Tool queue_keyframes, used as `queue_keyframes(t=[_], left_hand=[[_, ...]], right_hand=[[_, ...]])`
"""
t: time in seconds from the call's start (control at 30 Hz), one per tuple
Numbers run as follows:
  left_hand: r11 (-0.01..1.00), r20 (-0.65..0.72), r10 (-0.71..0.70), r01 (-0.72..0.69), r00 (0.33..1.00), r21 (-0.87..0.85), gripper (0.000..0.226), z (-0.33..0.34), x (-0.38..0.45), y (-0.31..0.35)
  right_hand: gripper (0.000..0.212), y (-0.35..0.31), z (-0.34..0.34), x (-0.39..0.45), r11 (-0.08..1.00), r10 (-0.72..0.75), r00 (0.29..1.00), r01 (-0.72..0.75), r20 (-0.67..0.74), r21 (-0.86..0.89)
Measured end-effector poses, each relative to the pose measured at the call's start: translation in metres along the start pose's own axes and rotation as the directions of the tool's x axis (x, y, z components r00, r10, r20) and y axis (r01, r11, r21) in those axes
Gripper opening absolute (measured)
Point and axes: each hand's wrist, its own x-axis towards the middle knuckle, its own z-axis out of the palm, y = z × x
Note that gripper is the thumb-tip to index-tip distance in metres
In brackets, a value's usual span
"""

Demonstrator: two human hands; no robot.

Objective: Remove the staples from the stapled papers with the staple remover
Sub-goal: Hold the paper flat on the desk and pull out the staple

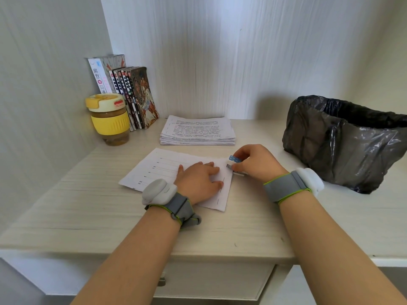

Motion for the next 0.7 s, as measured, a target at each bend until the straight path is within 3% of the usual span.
queue_keyframes(t=[0.33,0.7], left_hand=[[0.999,-0.055,0.025,-0.023,0.998,0.027,0.043,-0.0006,-0.001,0.0015],[0.999,0.067,0.005,-0.008,0.998,0.043,0.051,0.0013,-0.0013,0.0042]], right_hand=[[0.027,-0.0019,-0.0014,-0.0009,1.0,-0.013,1.0,0.013,0.001,0.027],[0.022,-0.0036,-0.0037,-0.0014,0.991,0.032,0.998,-0.037,0.047,0.126]])
